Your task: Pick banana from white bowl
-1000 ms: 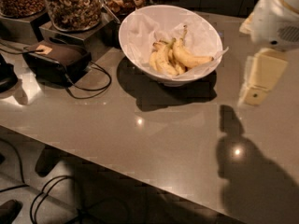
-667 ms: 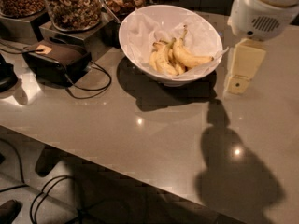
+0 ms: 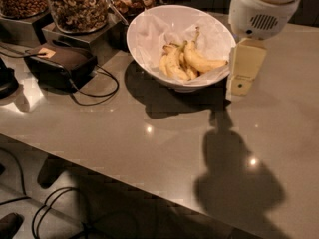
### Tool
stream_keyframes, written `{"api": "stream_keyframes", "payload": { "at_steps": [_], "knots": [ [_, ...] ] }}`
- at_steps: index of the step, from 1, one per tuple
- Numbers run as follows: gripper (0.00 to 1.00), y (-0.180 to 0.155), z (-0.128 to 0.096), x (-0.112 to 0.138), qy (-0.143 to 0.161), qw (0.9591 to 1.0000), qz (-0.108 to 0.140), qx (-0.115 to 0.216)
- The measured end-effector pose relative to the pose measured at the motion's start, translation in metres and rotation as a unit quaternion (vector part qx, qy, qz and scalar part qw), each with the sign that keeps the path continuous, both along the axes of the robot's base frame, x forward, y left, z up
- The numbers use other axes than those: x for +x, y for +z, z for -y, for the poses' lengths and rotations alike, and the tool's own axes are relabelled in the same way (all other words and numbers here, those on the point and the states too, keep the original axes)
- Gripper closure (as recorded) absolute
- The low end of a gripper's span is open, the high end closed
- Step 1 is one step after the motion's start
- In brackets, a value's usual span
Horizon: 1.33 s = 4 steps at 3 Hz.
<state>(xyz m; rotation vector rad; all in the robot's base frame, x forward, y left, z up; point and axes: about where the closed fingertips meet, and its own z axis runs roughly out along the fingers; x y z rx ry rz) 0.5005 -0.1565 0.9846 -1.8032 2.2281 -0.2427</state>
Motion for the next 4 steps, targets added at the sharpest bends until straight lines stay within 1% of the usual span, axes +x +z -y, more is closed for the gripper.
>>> {"api": "stream_keyframes", "payload": {
  "at_steps": [1, 2, 3, 4],
  "knots": [
    [0.00, -0.001, 0.001, 0.020, -0.021, 0.9990, -0.010, 0.039],
    [0.00, 0.002, 0.005, 0.050, -0.043, 0.9964, -0.020, 0.070],
    [0.00, 0.001, 0.005, 0.074, -0.062, 0.9939, -0.030, 0.086],
    [0.00, -0.003, 0.004, 0.091, -0.076, 0.9917, -0.036, 0.098]
  ]
}}
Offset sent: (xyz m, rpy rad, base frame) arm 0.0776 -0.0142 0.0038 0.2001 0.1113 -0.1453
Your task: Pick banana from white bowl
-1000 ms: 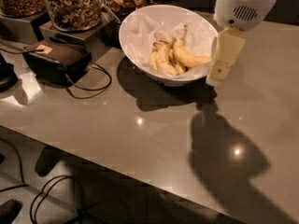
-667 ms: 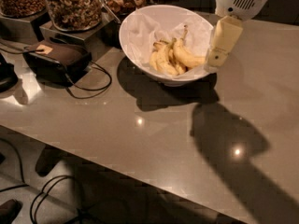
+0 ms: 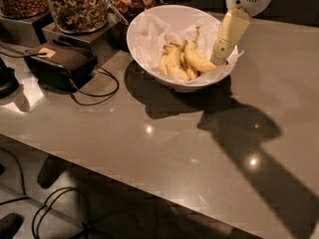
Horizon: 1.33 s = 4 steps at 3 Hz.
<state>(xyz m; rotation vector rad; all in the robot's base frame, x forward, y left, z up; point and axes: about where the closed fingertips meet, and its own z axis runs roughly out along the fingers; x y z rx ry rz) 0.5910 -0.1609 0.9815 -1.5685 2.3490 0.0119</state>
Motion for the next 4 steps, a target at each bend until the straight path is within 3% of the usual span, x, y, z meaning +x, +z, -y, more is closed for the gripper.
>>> {"api": "stream_keyframes", "payload": {
  "at_steps": [1, 2, 4],
  "knots": [
    [0.12, -0.008, -0.003, 0.014, -0.012, 0.9998, -0.013, 0.013],
    [0.12, -0.012, -0.005, 0.022, -0.019, 0.9994, -0.019, 0.021],
    [0.40, -0.043, -0.003, 0.049, -0.060, 0.9958, -0.057, 0.042]
  ]
}}
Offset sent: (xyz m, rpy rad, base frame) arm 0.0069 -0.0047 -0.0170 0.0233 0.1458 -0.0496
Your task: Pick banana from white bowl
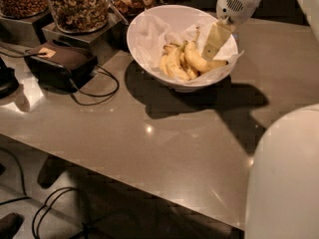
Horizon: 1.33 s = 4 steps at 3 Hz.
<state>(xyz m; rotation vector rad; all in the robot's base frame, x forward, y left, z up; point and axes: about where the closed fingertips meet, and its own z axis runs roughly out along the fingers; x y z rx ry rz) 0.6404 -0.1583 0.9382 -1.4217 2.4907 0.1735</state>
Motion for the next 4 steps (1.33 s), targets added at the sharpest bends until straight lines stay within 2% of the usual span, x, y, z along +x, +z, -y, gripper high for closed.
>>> {"api": "stream_keyframes", "payload": {
  "at_steps": [1, 2, 4],
  "knots": [
    [0.46, -0.013, 0.001, 0.011, -0.023, 0.9996, -0.014, 0.007],
    [0.46, -0.025, -0.002, 0.016, -0.034, 0.9989, -0.030, 0.010],
    [0.43, -0.055, -0.019, 0.012, -0.026, 0.9973, -0.069, 0.004]
  ]
}}
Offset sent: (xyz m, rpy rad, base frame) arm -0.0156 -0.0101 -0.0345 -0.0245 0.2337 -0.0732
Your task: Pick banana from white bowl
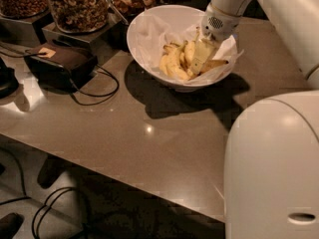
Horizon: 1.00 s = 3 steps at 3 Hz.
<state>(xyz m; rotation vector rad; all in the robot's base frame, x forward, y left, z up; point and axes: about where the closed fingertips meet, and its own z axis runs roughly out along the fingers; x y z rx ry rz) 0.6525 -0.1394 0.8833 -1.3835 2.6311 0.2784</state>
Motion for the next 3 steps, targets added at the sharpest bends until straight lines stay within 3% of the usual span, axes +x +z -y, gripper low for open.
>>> {"api": "stream_keyframes", "payload": {
  "at_steps": [1, 3],
  "knots": [
    [0.41, -0.0046, -0.0013, -0.0005, 0.001, 1.0000, -0.006, 0.000],
    [0.83, -0.0046, -0.0013, -0.0005, 0.001, 1.0000, -0.006, 0.000]
  ]
}}
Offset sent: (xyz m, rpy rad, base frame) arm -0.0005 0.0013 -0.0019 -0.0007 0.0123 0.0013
